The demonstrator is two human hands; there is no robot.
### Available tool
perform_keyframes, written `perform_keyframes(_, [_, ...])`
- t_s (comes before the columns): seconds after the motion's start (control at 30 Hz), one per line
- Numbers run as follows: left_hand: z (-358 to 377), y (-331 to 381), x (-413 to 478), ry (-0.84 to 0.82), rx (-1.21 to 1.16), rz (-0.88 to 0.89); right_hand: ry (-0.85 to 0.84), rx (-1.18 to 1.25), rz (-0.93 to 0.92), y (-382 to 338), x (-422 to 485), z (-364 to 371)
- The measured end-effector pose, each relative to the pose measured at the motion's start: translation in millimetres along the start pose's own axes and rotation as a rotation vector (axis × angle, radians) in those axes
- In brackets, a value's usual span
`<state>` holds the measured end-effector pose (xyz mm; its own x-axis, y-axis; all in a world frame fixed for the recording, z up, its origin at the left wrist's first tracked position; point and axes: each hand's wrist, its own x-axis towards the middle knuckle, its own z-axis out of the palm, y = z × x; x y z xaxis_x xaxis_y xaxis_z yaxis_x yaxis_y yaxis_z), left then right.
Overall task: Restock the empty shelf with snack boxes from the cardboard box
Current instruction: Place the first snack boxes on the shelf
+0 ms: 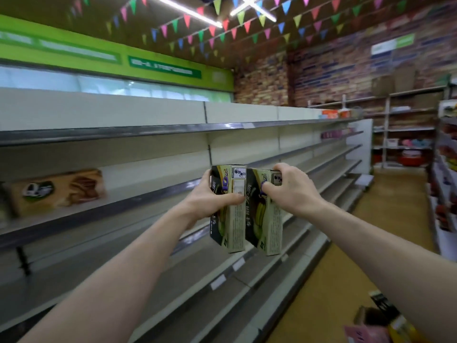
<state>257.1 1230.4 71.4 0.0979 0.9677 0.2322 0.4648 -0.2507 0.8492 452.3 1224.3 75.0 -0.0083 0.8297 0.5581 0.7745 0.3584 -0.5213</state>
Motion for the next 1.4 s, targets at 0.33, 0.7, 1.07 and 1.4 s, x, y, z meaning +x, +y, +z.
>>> perform_keyframes(0.33, [-157, -42, -79, 0.199, 0.055, -0.083, -0.083, 0.233, -0.14, -150, -9, 85])
perform_keyframes(0.7, [-304, -101, -163, 0.352, 0.097, -0.186, -0.15, 0.387, -0.25, -296, -40, 174])
perform_keyframes(1.07, [-397, -138, -199, 0.481, 0.199, -0.266, -0.295, 0.637, -0.208, -367, -37, 237])
perform_keyframes(1.4, [-425, -152, -174, 0.55, 0.395, -0.38, -0.443, 0.865, -0.09, -369, 26, 302])
